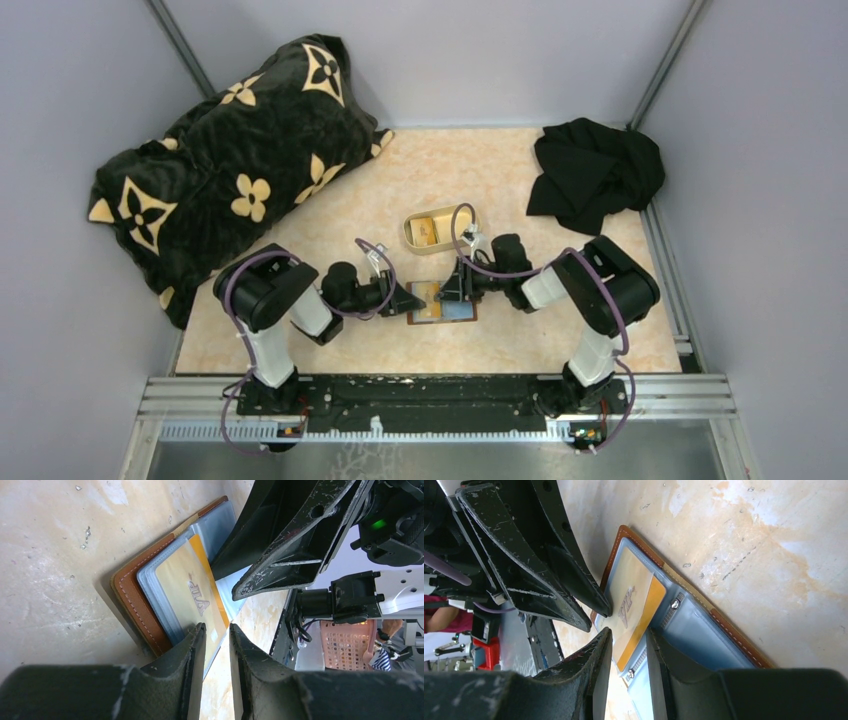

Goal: Take the credit cards out of the card holder

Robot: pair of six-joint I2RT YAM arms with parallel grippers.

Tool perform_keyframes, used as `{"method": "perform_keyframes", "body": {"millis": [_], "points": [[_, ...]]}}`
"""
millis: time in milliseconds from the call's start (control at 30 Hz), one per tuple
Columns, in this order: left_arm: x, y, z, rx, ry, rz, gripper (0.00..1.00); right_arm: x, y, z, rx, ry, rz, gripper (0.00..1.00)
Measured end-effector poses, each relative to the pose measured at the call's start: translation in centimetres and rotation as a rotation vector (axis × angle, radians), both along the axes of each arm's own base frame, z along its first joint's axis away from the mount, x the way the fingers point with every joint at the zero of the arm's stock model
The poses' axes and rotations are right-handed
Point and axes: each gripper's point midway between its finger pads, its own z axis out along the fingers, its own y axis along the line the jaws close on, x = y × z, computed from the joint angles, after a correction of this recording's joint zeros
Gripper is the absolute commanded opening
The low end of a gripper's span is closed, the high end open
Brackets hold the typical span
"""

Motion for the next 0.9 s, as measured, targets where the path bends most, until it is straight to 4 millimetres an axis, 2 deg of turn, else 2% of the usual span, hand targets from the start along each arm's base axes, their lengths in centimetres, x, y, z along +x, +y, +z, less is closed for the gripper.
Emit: {"method": "perform_keyframes", "body": {"millis": [300,667,900], "points": [[-0.2,-0.2,-0.1,-0.035,0.011,-0.007,0.32,0.0,0.1,-0.1,-0.040,-0.012,0.013,0.33],[-1.1,-0.1,-0.2,-0.067,0.035,-0.023,0.31,-0.9,1.3,0.6,0.141,0.067,0.010,0.30],[-1.4,-0.2,-0.3,-0.077,0.045,-0.039,0.31,-1.3,1.5,1.2,0.196,0.105,0.005,0.30]]}}
